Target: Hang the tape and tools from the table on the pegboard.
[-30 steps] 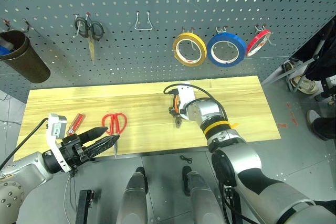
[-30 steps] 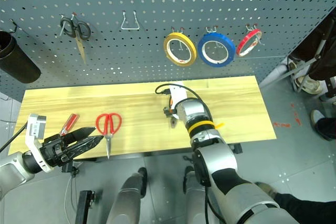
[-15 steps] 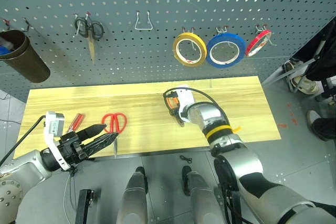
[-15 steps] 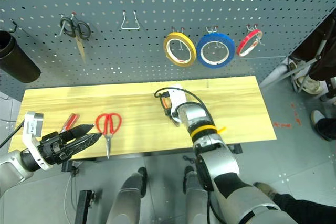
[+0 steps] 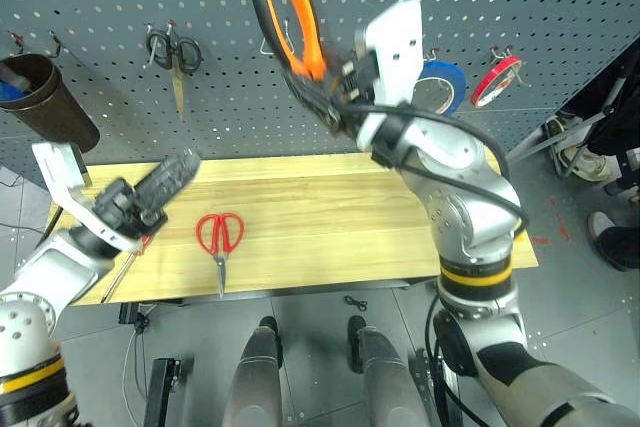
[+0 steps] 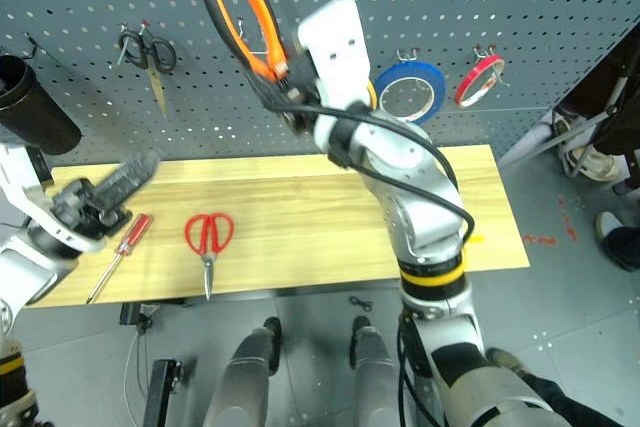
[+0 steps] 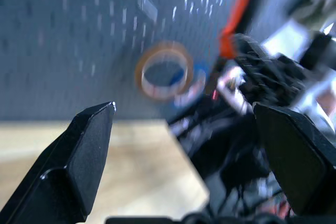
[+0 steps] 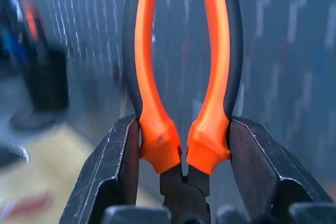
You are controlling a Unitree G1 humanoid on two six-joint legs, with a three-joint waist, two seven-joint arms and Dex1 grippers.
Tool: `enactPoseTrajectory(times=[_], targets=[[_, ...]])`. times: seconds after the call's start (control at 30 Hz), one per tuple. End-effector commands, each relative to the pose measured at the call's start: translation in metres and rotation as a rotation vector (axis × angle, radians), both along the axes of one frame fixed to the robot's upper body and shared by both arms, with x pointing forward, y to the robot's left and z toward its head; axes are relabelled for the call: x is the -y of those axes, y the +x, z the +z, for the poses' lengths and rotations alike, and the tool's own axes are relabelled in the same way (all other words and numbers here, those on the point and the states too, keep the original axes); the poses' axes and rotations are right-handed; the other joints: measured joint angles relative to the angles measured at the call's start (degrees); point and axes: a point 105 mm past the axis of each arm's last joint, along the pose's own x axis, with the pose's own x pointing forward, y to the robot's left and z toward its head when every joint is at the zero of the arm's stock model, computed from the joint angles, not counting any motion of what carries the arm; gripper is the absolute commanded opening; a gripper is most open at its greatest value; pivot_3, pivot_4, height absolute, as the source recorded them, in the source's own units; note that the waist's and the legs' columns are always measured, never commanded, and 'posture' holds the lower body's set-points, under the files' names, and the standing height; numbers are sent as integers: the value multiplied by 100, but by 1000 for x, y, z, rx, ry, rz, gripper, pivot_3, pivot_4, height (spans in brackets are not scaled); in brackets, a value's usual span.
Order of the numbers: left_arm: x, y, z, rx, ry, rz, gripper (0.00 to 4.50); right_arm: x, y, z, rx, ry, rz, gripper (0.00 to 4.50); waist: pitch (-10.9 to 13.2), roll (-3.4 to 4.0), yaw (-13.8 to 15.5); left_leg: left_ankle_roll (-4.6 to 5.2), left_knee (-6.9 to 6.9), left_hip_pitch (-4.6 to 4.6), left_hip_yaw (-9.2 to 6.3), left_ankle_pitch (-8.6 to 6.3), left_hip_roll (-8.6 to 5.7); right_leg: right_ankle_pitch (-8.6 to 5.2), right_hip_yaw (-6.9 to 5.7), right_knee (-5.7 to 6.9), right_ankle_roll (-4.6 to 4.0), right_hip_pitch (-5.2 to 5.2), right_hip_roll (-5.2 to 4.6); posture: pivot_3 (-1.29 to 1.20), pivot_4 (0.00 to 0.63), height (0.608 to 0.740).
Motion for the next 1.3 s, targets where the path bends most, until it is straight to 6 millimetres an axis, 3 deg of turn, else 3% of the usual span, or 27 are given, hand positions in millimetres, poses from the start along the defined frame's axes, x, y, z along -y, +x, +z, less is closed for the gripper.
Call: enactPoseTrajectory(times=[0.03,0.13,0.3,0.43,0.6,0.77,1.3], targets=[[4,3,21,75,-51,5,4500,-5,-7,37,224,105,-27,2130,-23,-29,-2,-1,0,0,0,0,0,1,0,-2,0,4,-1,161,297,740],[5,10,34,112,-102,17,4500,-9,9,52,274,174,-52,2130,-26,-34,20,-6,1,-4,0,3,-4,22,0,-7,-26,7,-6,169,295,740],[9,13,38,119,-106,23,4500,-26,24,58,286,230,-25,2130,-26,-34,48,-9,-3,-9,0,5,-3,32,-2,-7,-41,4,-6,182,290,740],[8,9,40,124,-103,33,4500,-34,42,46,240,251,-37,2130,-26,-34,57,-10,-7,-12,-1,5,-2,33,-3,-4,-42,1,-5,206,292,740],[5,3,39,117,-95,50,4500,-32,66,14,142,245,-86,2130,-26,-34,88,-12,-6,-12,-1,7,-3,34,-4,-4,-43,2,-5,235,297,740],[4,2,38,108,-93,57,4500,-31,79,-9,107,204,-136,2130,-27,-36,120,-16,-6,-9,-4,9,-3,34,-5,-2,-43,3,-5,241,305,740],[4,1,39,102,-93,53,4500,-16,90,-15,127,218,-252,2130,-28,-36,206,-22,-4,15,-5,13,-3,35,-5,8,-46,18,-4,248,310,740]])
